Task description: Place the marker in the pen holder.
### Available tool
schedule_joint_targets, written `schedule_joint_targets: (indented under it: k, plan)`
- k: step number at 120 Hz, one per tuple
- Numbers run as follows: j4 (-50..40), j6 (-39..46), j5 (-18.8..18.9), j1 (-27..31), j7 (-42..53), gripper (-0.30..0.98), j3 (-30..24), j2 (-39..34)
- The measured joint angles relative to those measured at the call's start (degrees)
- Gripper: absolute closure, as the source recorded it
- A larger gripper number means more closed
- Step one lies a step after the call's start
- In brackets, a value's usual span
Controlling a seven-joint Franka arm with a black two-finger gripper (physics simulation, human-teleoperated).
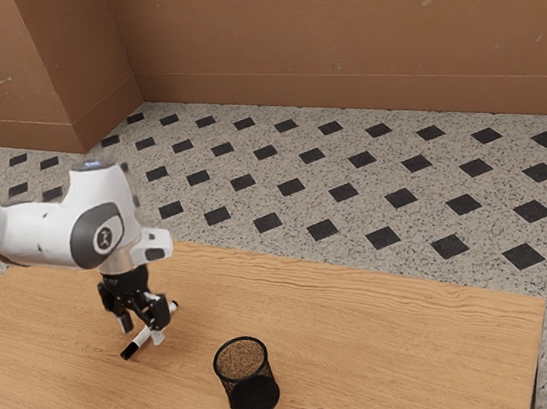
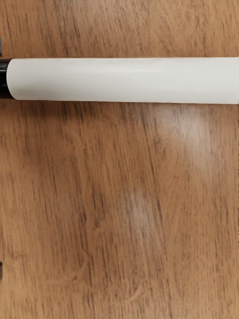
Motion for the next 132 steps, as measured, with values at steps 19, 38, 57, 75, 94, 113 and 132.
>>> schedule_joint_targets:
  k: [19,38,57,75,94,113,132]
  plan:
    - [-1.6,2.2,1.1,1.0,2.8,0.27,0.0,0.3]
    - [-1.7,3.7,1.4,1.3,5.1,0.35,0.0,1.7]
    - [-1.6,4.8,1.2,1.8,6.4,0.44,0.0,2.2]
    - [-1.6,5.5,0.6,2.9,6.6,0.49,0.0,2.8]
    - [-1.5,6.0,-0.5,3.4,6.3,0.57,0.0,3.4]
    - [-1.4,6.2,-0.7,3.4,5.9,0.63,0.1,3.7]
    - [-1.2,6.3,-0.6,3.4,5.4,0.67,0.1,3.6]
